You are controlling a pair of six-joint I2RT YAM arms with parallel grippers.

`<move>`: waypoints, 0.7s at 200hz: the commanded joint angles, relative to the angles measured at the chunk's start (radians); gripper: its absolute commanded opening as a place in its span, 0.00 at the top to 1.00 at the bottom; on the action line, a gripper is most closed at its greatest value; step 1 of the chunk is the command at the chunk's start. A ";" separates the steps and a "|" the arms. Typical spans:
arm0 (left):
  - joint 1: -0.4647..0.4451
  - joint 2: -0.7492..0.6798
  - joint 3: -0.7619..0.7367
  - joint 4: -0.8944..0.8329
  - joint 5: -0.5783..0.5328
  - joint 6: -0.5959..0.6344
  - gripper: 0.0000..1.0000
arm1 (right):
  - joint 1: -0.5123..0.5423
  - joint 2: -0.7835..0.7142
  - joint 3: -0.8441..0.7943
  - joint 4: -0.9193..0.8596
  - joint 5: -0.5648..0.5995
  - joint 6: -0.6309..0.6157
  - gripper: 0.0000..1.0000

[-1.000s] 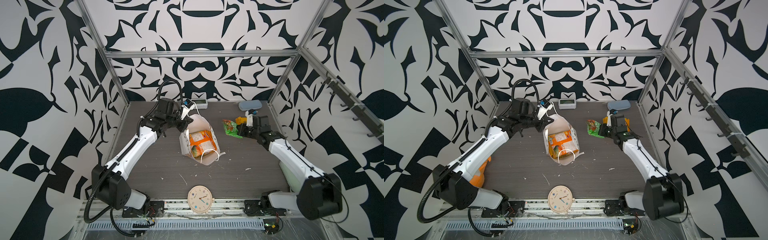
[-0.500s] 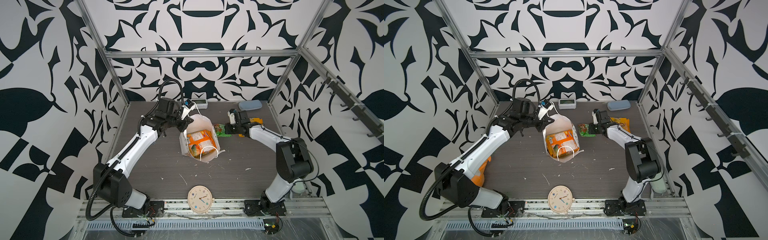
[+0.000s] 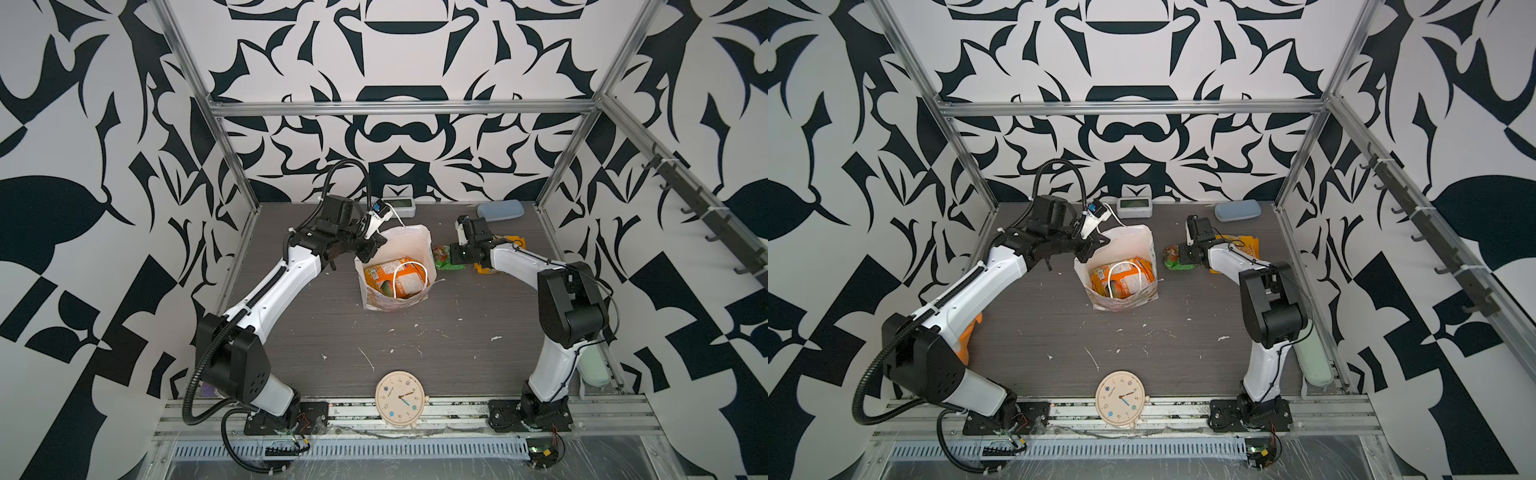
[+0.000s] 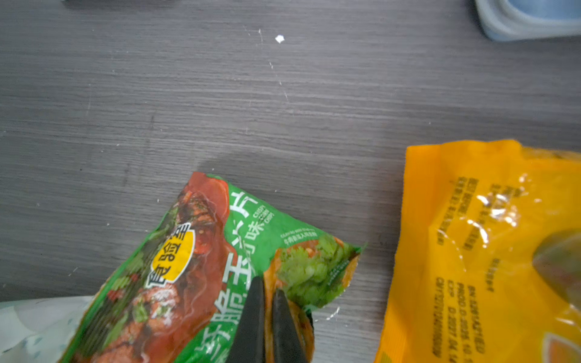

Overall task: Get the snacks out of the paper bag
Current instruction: 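Lift the green pack out with the right gripper and carry it beside the yellow pack, then lower the green pack onto the table and open the right gripper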

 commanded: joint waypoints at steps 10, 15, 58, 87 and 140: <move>0.004 0.001 0.021 0.002 0.006 0.013 1.00 | 0.009 0.008 0.079 0.009 0.014 -0.085 1.00; 0.004 0.001 0.021 0.002 0.005 0.013 1.00 | 0.009 0.005 0.088 0.003 0.022 -0.087 1.00; 0.004 -0.018 0.009 0.016 -0.005 0.011 1.00 | 0.021 -0.121 0.013 0.063 -0.034 -0.093 1.00; 0.004 -0.022 0.003 0.031 0.013 0.013 1.00 | 0.018 -0.094 0.032 0.040 0.026 -0.181 1.00; 0.004 -0.033 0.000 0.025 0.030 0.016 1.00 | 0.014 0.009 0.070 0.047 0.101 -0.310 1.00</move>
